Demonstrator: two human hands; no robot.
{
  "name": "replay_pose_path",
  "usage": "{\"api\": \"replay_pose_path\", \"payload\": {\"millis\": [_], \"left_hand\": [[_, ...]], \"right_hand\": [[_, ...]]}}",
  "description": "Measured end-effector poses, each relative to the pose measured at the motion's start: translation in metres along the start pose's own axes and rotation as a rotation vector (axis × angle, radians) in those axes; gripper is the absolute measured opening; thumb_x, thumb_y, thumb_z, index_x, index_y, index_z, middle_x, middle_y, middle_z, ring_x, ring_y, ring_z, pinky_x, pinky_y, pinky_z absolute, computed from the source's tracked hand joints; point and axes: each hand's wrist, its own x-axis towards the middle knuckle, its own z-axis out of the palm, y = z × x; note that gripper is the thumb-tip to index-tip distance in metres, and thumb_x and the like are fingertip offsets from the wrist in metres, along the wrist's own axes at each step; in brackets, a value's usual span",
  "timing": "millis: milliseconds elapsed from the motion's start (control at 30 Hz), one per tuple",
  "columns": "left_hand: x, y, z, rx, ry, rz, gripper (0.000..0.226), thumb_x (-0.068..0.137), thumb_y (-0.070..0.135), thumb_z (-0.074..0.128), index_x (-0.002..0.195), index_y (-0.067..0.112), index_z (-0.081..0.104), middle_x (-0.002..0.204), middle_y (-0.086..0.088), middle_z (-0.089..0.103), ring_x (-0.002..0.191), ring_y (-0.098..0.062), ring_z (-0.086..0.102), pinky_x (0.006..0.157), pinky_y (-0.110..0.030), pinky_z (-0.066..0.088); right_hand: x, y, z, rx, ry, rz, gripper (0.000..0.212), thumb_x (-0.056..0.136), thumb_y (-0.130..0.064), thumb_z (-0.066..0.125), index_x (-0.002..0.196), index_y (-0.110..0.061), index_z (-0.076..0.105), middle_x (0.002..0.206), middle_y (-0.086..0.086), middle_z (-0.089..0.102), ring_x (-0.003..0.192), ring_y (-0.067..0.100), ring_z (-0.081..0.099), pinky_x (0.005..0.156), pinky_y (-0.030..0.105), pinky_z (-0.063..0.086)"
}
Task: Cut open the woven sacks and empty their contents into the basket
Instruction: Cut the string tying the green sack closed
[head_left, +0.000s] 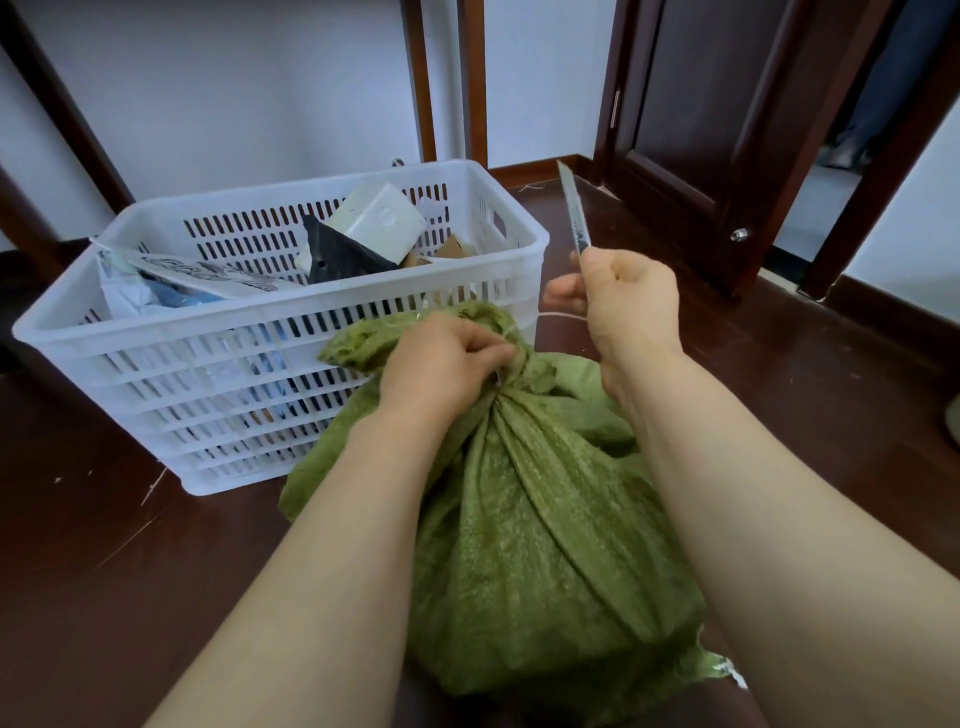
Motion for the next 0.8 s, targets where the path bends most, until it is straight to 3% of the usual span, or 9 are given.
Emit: {"api": "replay_pose_path", "payload": {"millis": [133, 300, 433, 533, 633, 667, 767, 800], "left_hand": [[0.004, 0.004, -0.005, -0.050, 0.131, 0.015, 0.017, 0.089, 0.033, 0.065, 0.094, 0.022, 0.076, 0.067, 0.019, 0.058, 0.065, -0.001, 0.052, 0.075, -0.026, 0.044], [0.011, -0.002, -0.001, -0.117, 0.168, -0.046, 0.025, 0.091, 0.033, 0.062, 0.072, 0.018, 0.071, 0.069, -0.001, 0.070, 0.073, -0.021, 0.069, 0.080, -0.041, 0.056], [0.011, -0.002, 0.002, -0.428, 0.227, -0.187, 0.030, 0.094, 0.023, 0.058, 0.066, 0.013, 0.066, 0.065, -0.006, 0.069, 0.064, -0.021, 0.068, 0.073, -0.036, 0.058], [0.009, 0.020, -0.001, -0.881, 0.286, -0.283, 0.027, 0.095, 0.015, 0.057, 0.069, 0.007, 0.062, 0.060, -0.005, 0.066, 0.054, -0.015, 0.065, 0.052, -0.023, 0.054], [0.012, 0.053, -0.008, -1.135, 0.272, -0.199, 0.025, 0.094, 0.010, 0.058, 0.070, 0.005, 0.060, 0.049, -0.002, 0.063, 0.045, -0.010, 0.062, 0.047, -0.018, 0.053], [0.012, 0.060, -0.007, -1.136, 0.255, -0.170, 0.025, 0.094, 0.010, 0.058, 0.070, 0.005, 0.060, 0.047, 0.000, 0.062, 0.043, -0.008, 0.060, 0.045, -0.017, 0.052], [0.009, 0.059, 0.004, -1.068, 0.160, -0.218, 0.022, 0.095, 0.014, 0.057, 0.074, 0.005, 0.060, 0.053, -0.002, 0.063, 0.039, -0.005, 0.058, 0.041, -0.015, 0.048], [0.007, 0.052, 0.010, -1.041, 0.128, -0.254, 0.021, 0.095, 0.014, 0.056, 0.077, 0.005, 0.060, 0.059, -0.004, 0.063, 0.040, -0.005, 0.058, 0.042, -0.015, 0.050]], "right_hand": [[0.008, -0.003, -0.002, 0.013, 0.086, 0.027, 0.029, 0.101, -0.017, 0.040, 0.076, -0.018, 0.055, 0.064, -0.003, 0.054, 0.052, 0.007, 0.047, 0.056, 0.024, 0.039], [0.000, -0.002, -0.004, 0.059, 0.046, 0.256, 0.036, 0.098, -0.032, 0.049, 0.069, -0.014, 0.058, 0.055, -0.003, 0.047, 0.035, 0.006, 0.032, 0.031, 0.017, 0.023], [-0.004, 0.002, -0.009, 0.120, 0.057, 0.388, 0.038, 0.102, -0.038, 0.037, 0.073, -0.016, 0.049, 0.058, -0.001, 0.042, 0.026, 0.004, 0.025, 0.031, 0.014, 0.017], [-0.008, -0.002, -0.011, 0.025, -0.069, 0.415, 0.043, 0.096, -0.055, 0.036, 0.077, -0.017, 0.045, 0.056, -0.002, 0.038, 0.026, 0.006, 0.028, 0.034, 0.014, 0.022], [-0.009, -0.008, -0.010, -0.085, -0.197, 0.352, 0.083, 0.054, -0.080, 0.066, 0.100, -0.011, 0.063, 0.068, 0.000, 0.061, 0.048, 0.014, 0.058, 0.047, 0.027, 0.048], [-0.010, -0.009, -0.012, -0.078, -0.224, 0.315, 0.087, 0.045, -0.074, 0.075, 0.101, -0.007, 0.067, 0.074, 0.003, 0.069, 0.058, 0.020, 0.065, 0.052, 0.033, 0.053], [-0.013, 0.004, -0.015, 0.098, -0.194, 0.271, 0.054, 0.056, -0.029, 0.090, 0.097, 0.001, 0.071, 0.085, 0.018, 0.073, 0.075, 0.033, 0.071, 0.066, 0.044, 0.059], [-0.015, 0.012, -0.015, 0.153, -0.160, 0.294, 0.055, 0.053, -0.018, 0.091, 0.098, 0.004, 0.069, 0.088, 0.021, 0.072, 0.078, 0.035, 0.071, 0.070, 0.050, 0.059]]}}
